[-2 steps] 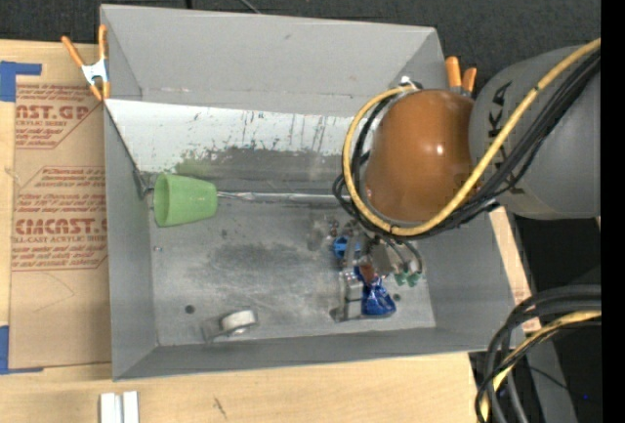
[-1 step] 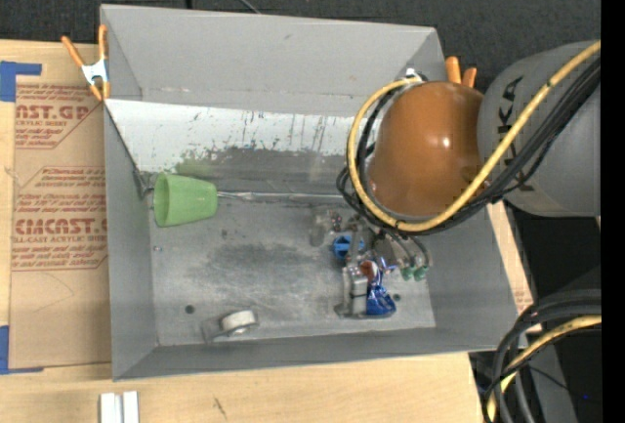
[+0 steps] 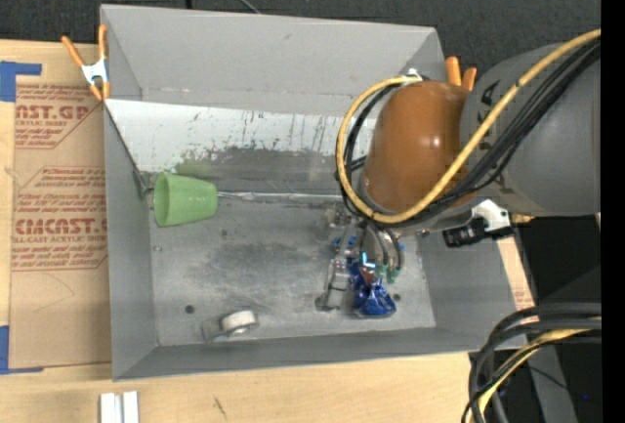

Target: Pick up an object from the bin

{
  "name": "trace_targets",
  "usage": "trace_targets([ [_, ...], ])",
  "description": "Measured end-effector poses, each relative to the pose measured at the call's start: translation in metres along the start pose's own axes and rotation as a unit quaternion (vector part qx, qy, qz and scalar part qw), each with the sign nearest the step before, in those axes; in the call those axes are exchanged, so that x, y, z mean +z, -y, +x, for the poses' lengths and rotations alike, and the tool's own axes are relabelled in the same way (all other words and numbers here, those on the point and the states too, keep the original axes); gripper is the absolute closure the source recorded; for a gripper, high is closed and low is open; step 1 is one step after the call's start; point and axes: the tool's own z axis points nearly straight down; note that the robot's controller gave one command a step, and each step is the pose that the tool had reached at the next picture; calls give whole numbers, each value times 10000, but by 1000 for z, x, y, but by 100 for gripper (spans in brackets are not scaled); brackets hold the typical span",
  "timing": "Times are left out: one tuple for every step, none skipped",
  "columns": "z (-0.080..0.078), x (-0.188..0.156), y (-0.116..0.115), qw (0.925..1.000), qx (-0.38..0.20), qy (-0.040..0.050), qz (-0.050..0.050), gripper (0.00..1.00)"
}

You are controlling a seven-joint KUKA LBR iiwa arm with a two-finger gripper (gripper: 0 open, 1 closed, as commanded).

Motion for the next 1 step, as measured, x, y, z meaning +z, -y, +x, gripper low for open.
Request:
trace_targets([
  [4,-12,-3,9922,-1246,10,-1,0],
])
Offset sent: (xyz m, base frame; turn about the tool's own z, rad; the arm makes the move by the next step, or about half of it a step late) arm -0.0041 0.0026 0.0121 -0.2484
